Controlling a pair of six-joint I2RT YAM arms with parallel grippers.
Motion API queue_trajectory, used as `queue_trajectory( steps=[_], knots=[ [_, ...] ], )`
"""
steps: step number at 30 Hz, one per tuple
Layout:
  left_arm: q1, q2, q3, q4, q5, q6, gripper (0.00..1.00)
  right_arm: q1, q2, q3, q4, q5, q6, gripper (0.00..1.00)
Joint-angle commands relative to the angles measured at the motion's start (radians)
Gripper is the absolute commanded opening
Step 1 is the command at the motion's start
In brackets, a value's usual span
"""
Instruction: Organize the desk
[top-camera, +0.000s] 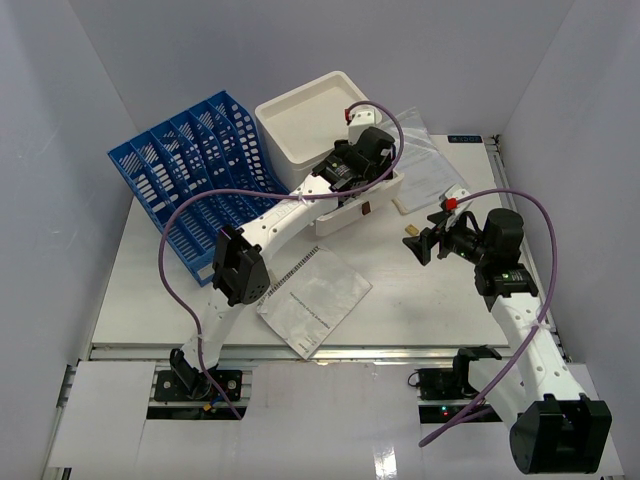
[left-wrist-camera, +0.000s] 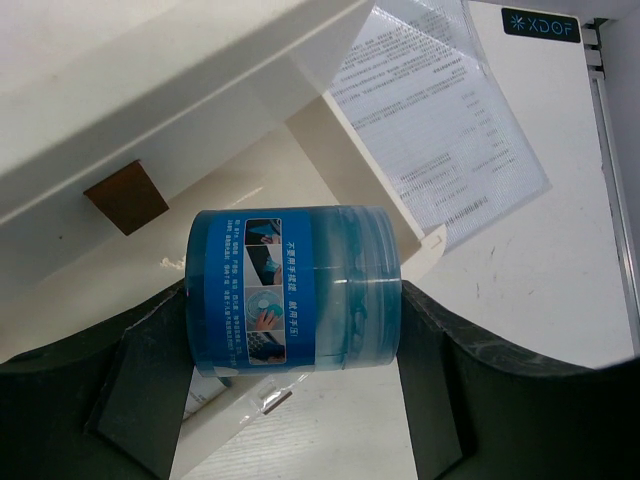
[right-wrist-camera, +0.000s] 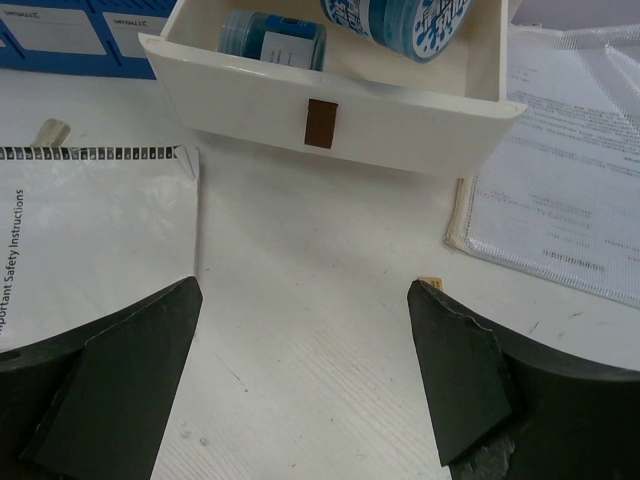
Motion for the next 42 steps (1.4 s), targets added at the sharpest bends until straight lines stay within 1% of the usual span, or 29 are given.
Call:
queue_trajectory(
  steps=[1,4,7,13,18,21,23,24,25,27,31,32,34,35,37,38,39,42],
  knots=[
    [0.002,-0.009,0.052,0.055,-0.025,0.021,0.6,-0.008,0.012,-0.003,0.029,-0.021,0.011,0.9],
    [0.002,-0.007,0.052,0.061,0.007,0.035,0.74,-0.01,0.014,-0.004,0.029,-0.036,0.01,0.9],
    [0.002,-0.01,0.051,0.066,0.032,0.054,0.86,-0.013,0.017,-0.006,0.029,-0.047,0.01,0.9],
    [0.007,-0.023,0.03,0.067,0.049,0.072,0.98,-0.016,0.022,-0.009,0.029,-0.055,0.016,0.9],
    [0.008,-0.036,0.002,0.07,0.066,0.072,0.98,-0.017,0.028,-0.011,0.017,-0.057,0.015,0.9],
    [0.008,-0.052,0.0,0.083,0.105,0.09,0.98,-0.016,0.046,-0.009,-0.008,-0.106,-0.005,0.91],
    [0.008,-0.079,-0.006,0.11,0.167,0.157,0.97,-0.016,0.057,-0.009,-0.018,-0.15,-0.031,0.95],
    [0.008,-0.098,-0.024,0.128,0.207,0.215,0.96,-0.016,0.073,-0.007,-0.026,-0.192,-0.045,0.98],
    [0.009,-0.123,-0.044,0.147,0.243,0.269,0.95,-0.016,0.087,-0.004,-0.032,-0.229,-0.064,0.97],
    [0.012,-0.186,-0.082,0.185,0.298,0.36,0.94,-0.015,0.114,0.007,-0.042,-0.274,-0.111,0.82],
    [0.072,-0.276,-0.154,0.193,0.358,0.5,0.91,0.013,0.175,0.037,-0.041,-0.265,-0.168,0.55],
    [0.089,-0.296,-0.159,0.191,0.365,0.506,0.88,0.031,0.198,0.048,-0.04,-0.257,-0.196,0.43],
    [0.169,-0.307,-0.153,0.171,0.413,0.513,0.83,0.068,0.235,0.062,-0.019,-0.222,-0.242,0.2],
    [0.195,-0.303,-0.147,0.165,0.432,0.511,0.81,0.09,0.266,0.067,-0.01,-0.17,-0.262,0.16],
    [0.255,-0.291,-0.128,0.161,0.487,0.514,0.73,0.149,0.303,0.083,-0.003,-0.117,-0.361,0.1],
    [0.265,-0.283,-0.123,0.162,0.51,0.52,0.71,0.166,0.32,0.089,0.001,-0.096,-0.393,0.09],
    [0.276,-0.267,-0.115,0.163,0.548,0.543,0.7,0.182,0.355,0.103,-0.003,-0.089,-0.476,0.08],
    [0.288,-0.228,-0.079,0.164,0.627,0.631,0.67,0.193,0.427,0.134,-0.038,-0.123,-0.621,0.08]
  ],
)
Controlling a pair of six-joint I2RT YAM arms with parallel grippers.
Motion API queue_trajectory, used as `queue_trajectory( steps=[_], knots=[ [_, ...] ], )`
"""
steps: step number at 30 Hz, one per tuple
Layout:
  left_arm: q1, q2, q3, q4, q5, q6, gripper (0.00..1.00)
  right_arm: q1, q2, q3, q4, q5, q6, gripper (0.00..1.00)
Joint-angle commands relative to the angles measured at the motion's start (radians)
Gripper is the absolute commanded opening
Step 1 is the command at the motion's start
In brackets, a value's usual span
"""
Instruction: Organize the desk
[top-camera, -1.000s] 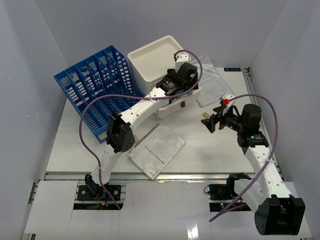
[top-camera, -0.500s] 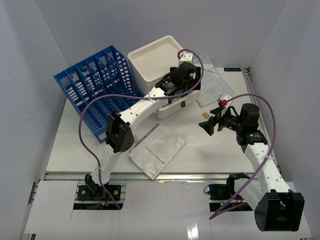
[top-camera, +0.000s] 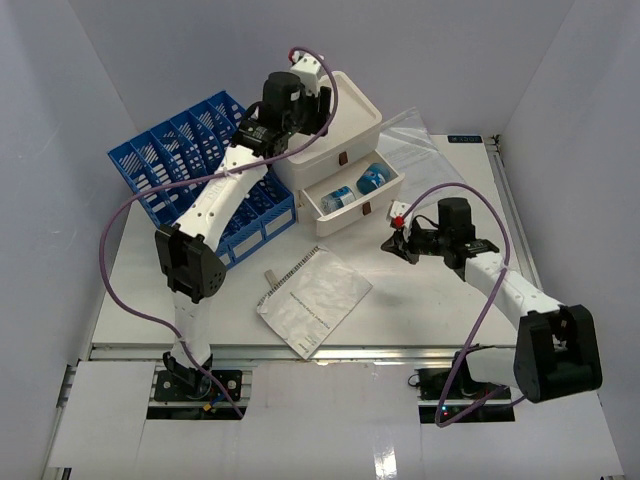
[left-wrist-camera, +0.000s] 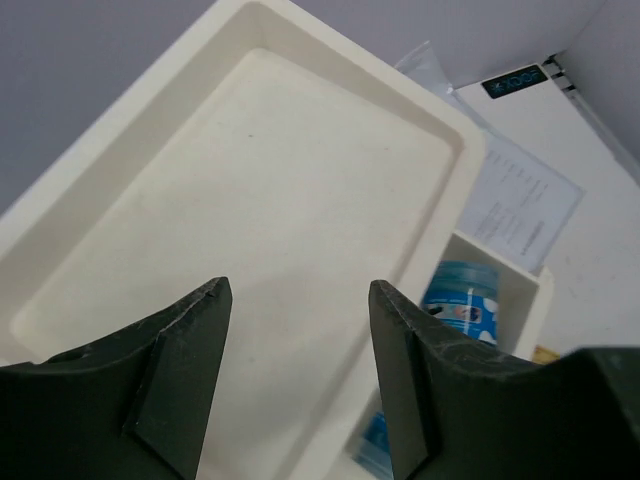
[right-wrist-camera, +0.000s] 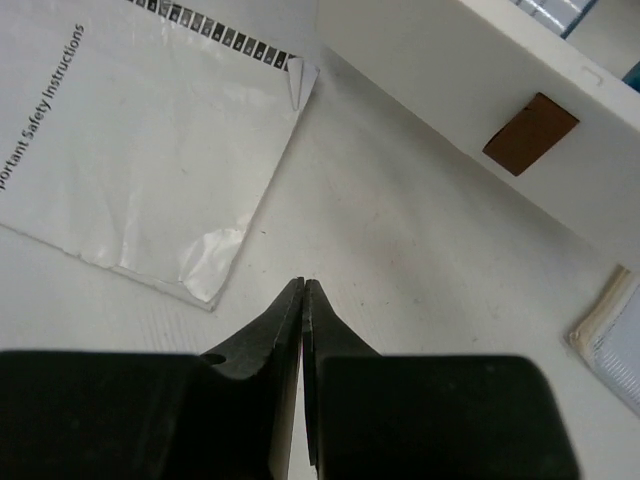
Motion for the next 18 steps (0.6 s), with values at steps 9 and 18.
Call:
queue_trajectory(
  steps=[9,18],
  knots=[
    [0.028,0.045,-0.045,-0.003,0.334,0.249,0.65,0.051,0.269,0.263,-0.115,0.076,-0.509,0.08],
    [0.028,0.064,-0.116,-0.026,0.338,0.307,0.63,0.121,0.411,0.37,0.033,0.172,-0.414,0.08]
  ],
)
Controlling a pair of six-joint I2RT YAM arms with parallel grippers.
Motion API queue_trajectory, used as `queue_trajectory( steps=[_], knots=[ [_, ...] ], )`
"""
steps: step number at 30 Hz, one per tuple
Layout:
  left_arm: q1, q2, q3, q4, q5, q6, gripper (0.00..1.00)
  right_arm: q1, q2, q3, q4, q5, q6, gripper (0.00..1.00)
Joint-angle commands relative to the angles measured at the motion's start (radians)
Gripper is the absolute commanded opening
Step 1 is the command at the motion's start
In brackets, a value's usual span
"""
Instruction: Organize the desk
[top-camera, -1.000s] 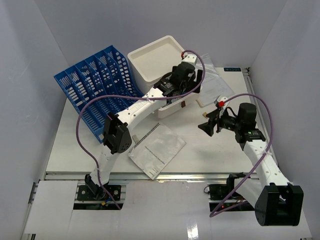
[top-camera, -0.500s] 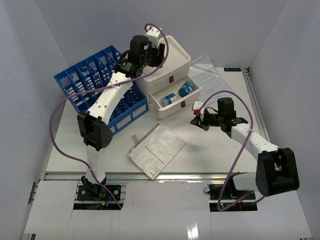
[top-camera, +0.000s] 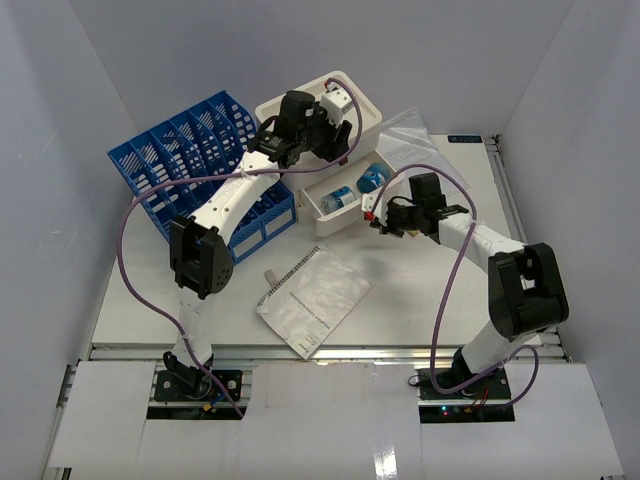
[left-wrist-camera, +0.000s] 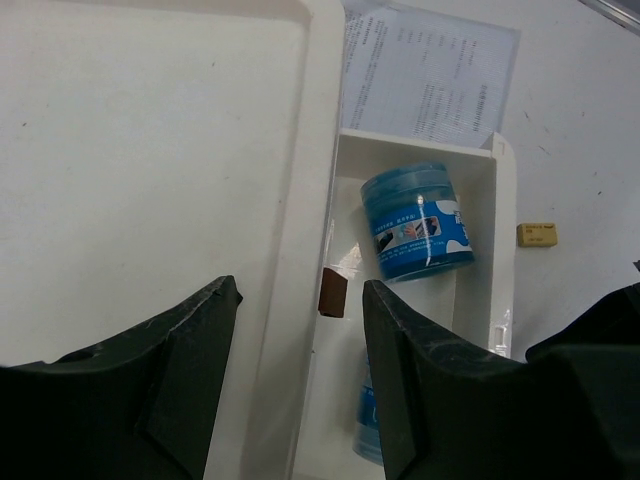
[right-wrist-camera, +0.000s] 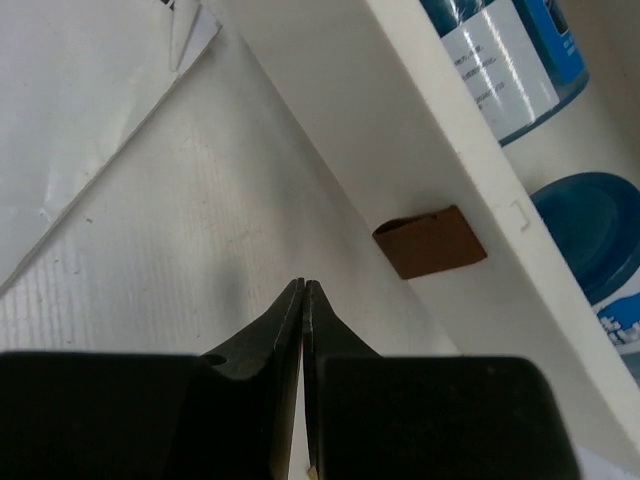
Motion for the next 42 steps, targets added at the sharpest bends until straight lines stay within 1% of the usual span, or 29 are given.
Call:
queue_trajectory(
  steps=[1,6,8,12,15,17,22,25,33,36,42],
  knots=[
    [0.004,-0.001,-0.047,-0.048,0.025,0.042,0.63,0.046,0.056,0.08,0.165,0.061,0.084,0.08],
    [0.005,0.019,-0.049,-0.052,0.058,0.046,0.58,0.089,0.118,0.174,0.309,0.112,0.239,0.08],
    [0.004,0.026,-0.051,-0.057,0.073,0.046,0.56,0.101,0.143,0.193,0.375,0.129,0.291,0.08],
    [0.005,0.037,-0.076,-0.063,0.101,0.05,0.48,0.119,0.182,0.214,0.546,0.178,0.463,0.08],
    [0.004,0.046,-0.094,-0.06,0.123,0.051,0.44,0.14,0.215,0.22,0.638,0.239,0.522,0.08],
    [0.004,0.057,-0.094,-0.062,0.141,0.049,0.42,0.153,0.25,0.227,0.694,0.302,0.537,0.08],
    [0.004,0.074,-0.078,-0.062,0.166,0.042,0.4,0.162,0.309,0.251,0.815,0.391,0.545,0.08],
    [0.004,0.084,-0.077,-0.069,0.167,0.049,0.4,0.16,0.348,0.283,0.859,0.448,0.533,0.08],
    [0.005,0.12,-0.06,-0.075,0.17,0.044,0.39,0.154,0.426,0.366,0.947,0.536,0.476,0.08],
    [0.005,0.128,-0.039,-0.078,0.169,0.044,0.39,0.13,0.411,0.355,0.987,0.53,0.486,0.08],
    [0.005,0.156,0.013,-0.085,0.184,0.027,0.38,0.068,0.372,0.345,0.986,0.403,0.485,0.08]
  ],
)
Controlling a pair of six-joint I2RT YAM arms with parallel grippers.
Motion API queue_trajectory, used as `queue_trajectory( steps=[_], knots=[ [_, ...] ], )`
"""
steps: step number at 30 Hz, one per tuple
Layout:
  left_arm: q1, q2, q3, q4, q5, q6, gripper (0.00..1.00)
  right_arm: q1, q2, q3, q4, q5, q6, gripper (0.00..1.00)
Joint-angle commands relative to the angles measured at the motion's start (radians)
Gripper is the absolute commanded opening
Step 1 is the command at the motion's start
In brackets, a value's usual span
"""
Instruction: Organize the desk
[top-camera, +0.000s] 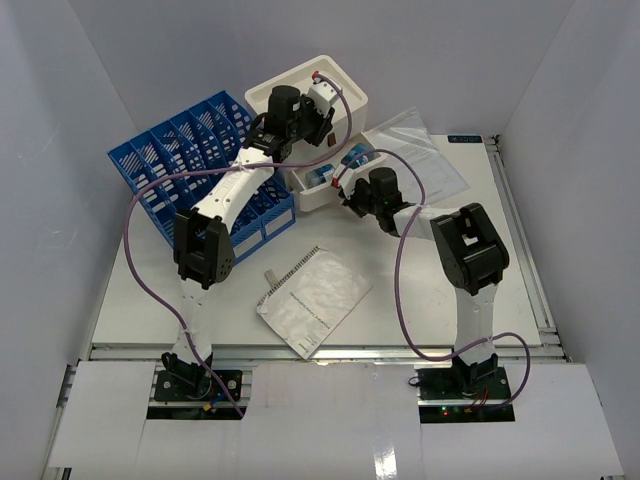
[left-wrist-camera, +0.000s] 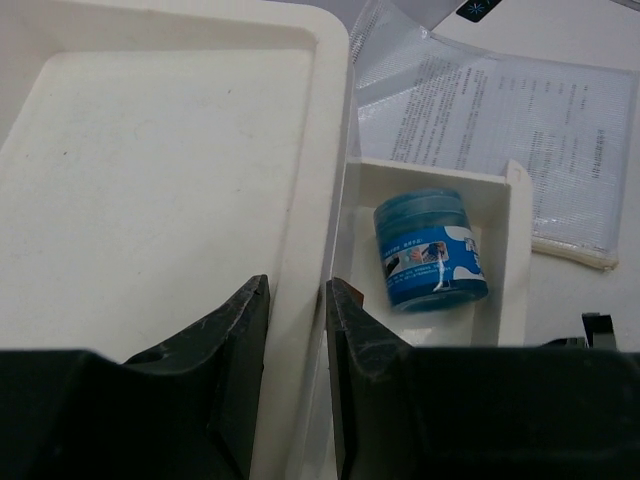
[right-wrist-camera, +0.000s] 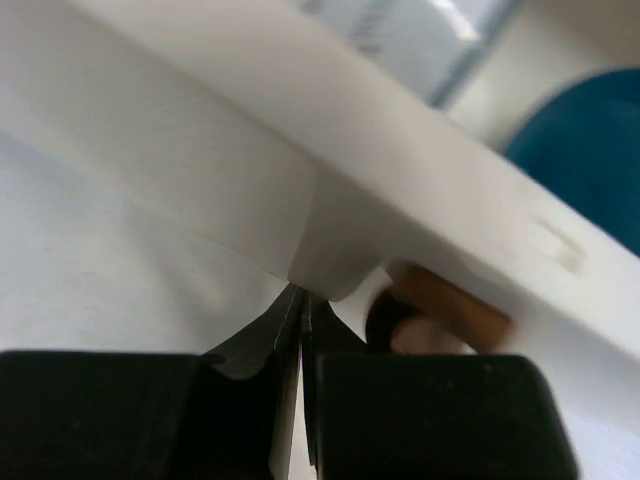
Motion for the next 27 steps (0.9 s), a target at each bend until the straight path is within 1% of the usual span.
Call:
queue_trajectory(
  steps=[1,5,11,15,17,19,21,23,25,27],
  knots=[
    [-0.069,0.069,-0.006,-0.271,0.172,-0.083,0.38,-0.09,-0.086,0.135,0.369,-0.027,-0.045,0.08],
    [-0.068,0.079,-0.003,-0.269,0.162,-0.097,0.38,-0.119,-0.101,0.136,0.293,-0.113,-0.06,0.08],
    [-0.063,0.087,0.016,-0.267,0.17,-0.114,0.39,-0.16,-0.134,0.068,0.291,-0.095,-0.073,0.08],
    [-0.062,0.093,0.023,-0.262,0.177,-0.128,0.39,-0.179,-0.157,0.031,0.27,-0.192,-0.073,0.08],
    [-0.061,0.091,0.023,-0.258,0.177,-0.134,0.4,-0.182,-0.178,0.026,0.198,-0.276,-0.107,0.08],
    [-0.058,0.088,0.023,-0.256,0.174,-0.137,0.4,-0.18,-0.196,0.052,0.068,-0.318,-0.148,0.08],
    [-0.055,0.086,0.022,-0.256,0.174,-0.14,0.4,-0.182,-0.2,0.094,-0.072,-0.334,-0.181,0.08],
    [-0.051,0.083,0.019,-0.254,0.177,-0.144,0.4,-0.182,-0.21,0.103,-0.168,-0.341,-0.213,0.08],
    [-0.048,0.081,0.012,-0.251,0.18,-0.147,0.4,-0.181,-0.226,0.096,-0.226,-0.354,-0.283,0.08],
    [-0.049,0.077,0.004,-0.245,0.185,-0.148,0.4,-0.179,-0.221,0.1,-0.282,-0.355,-0.311,0.08]
  ],
)
